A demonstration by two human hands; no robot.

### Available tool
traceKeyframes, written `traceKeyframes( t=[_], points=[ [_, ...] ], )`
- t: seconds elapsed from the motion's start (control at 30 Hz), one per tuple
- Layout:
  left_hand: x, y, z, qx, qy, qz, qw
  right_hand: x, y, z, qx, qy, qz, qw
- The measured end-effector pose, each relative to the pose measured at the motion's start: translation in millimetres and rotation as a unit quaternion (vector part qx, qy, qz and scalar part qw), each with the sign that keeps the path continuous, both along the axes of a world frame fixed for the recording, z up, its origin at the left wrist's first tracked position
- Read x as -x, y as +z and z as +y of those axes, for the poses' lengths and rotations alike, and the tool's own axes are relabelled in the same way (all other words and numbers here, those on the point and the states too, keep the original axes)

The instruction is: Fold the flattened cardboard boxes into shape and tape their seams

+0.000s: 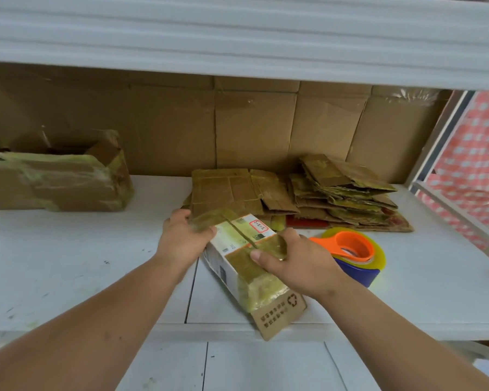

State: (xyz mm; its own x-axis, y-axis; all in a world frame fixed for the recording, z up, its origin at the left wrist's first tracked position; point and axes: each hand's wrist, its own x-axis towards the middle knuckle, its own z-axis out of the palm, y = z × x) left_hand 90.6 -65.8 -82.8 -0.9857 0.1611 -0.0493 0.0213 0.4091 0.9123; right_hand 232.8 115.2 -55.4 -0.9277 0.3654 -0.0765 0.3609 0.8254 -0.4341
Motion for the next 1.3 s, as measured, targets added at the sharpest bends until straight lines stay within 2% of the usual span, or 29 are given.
traceKeyframes(
  t=[0.17,0.3,0.43,0.53,0.7,0.83,0.97,1.0,1.07,1.1,1.17,1.23,1.3],
  points=[
    [5.8,-1.6,-6.1,-0.011,0.009,-0.001,1.0,2.6,-3.0,-7.5,0.142,0.072,-0.097,0.982],
    [6.2,-9.5,-15.5,-0.04,-0.008,-0.019,0.999,2.1,-8.8,-3.4,0.215,0.074,-0.065,0.972],
    [15.1,3.3,-12.2,-0.094,-0.055,-0.018,0.994,5.2,-20.9,-16.1,0.32,0.093,-0.041,0.942],
    [20.1,5.2,-15.7,-0.076,-0.066,-0.039,0.994,10.6,-33.5,-29.1,0.293,0.1,0.003,0.951],
    [10.0,-12.6,-36.5,-0.063,-0.052,-0.089,0.993,22.9,-30.9,-39.2,0.134,0.163,-0.049,0.976],
    [3.4,-20.8,-42.1,-0.068,-0.056,-0.095,0.992,34.2,-33.4,-37.7,0.133,0.185,-0.087,0.97],
    [-1.9,-19.1,-47.7,-0.062,-0.136,-0.123,0.981,34.3,-41.0,-33.0,0.147,0.186,-0.079,0.968],
    [-4.7,-18.4,-48.7,-0.038,-0.147,-0.11,0.982,33.0,-43.2,-33.2,0.15,0.184,-0.071,0.969],
    [-9.7,-17.4,-49.4,0.078,-0.13,0.001,0.988,30.5,-45.3,-33.5,0.152,0.186,-0.052,0.969],
    [-12.3,-16.9,-48.8,0.136,-0.115,0.081,0.981,29.8,-46.0,-33.0,0.143,0.186,-0.046,0.971],
    [-18.1,-12.1,-47.7,0.216,-0.129,0.215,0.944,29.3,-43.3,-31.3,0.109,0.185,-0.04,0.976],
    [-23.1,-6.2,-50.2,0.274,-0.192,0.264,0.904,28.3,-39.4,-29.9,0.066,0.18,-0.031,0.981],
    [-25.7,0.1,-56.5,0.31,-0.245,0.234,0.888,26.6,-36.3,-31.0,0.018,0.185,-0.009,0.983]
  ],
)
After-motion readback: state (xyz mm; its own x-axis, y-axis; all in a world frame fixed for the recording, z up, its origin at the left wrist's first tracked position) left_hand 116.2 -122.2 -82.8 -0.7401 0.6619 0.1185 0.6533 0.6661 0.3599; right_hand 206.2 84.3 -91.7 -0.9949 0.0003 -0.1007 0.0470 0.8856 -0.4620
